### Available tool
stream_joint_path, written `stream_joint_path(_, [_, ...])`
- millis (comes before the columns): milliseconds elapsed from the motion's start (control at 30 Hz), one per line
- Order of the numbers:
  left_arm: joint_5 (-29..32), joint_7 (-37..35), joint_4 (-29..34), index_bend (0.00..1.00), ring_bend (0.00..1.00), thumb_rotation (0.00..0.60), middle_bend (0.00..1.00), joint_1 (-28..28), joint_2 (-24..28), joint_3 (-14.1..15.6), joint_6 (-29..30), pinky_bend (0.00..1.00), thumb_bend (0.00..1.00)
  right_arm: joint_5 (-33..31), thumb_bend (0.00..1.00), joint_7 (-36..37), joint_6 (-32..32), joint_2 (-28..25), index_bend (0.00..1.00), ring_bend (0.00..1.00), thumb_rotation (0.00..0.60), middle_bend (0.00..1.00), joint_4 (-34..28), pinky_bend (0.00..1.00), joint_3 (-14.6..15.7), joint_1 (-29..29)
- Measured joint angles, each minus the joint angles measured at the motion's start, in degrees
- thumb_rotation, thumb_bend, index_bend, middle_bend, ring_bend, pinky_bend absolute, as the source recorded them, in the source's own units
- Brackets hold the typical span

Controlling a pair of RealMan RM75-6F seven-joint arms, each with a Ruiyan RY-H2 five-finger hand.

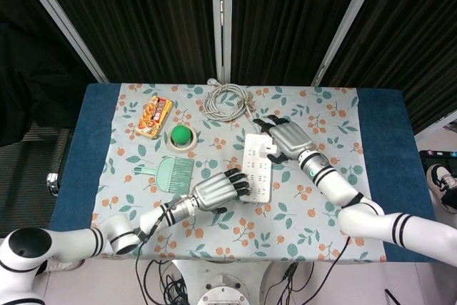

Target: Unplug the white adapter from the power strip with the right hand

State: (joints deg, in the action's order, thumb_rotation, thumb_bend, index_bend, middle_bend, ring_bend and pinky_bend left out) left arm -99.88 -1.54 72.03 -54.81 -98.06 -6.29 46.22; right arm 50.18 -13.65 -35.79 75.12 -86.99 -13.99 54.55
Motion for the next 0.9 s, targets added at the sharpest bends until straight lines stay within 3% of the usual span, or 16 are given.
stream_joint_path(267, [-0.18,-1.80,-4.98,0.26,0.10,0.600,0.21,-1.80,-3.84,1.81,1.50,0.13,0.22,-7.51,0.25,-5.75,1.44,5.73,0.05,0.04,0.600,0.25,6.08,0.17,4.41,5.79])
stream_joint_path(433, [0.14,-2.72,-8.22,0.24,0.10,0.600,0.21,-2.64,-5.75,3.02,1.87,0.13,0.22,-8.50,0.25,-8.49,0.05,8.16,0.07,0.04,0.600,0.26,8.96,0.17,6.77,6.99])
stream_joint_path(900, [1.12,-5.66,-13.77,0.21,0.13,0.600,0.21,-3.35,-9.41,5.29,4.50,0.14,0.22,-8.42,0.23,-9.05,-3.53,10.86,0.14,0.09,0.600,0.31,11.63,0.21,8.13,6.35])
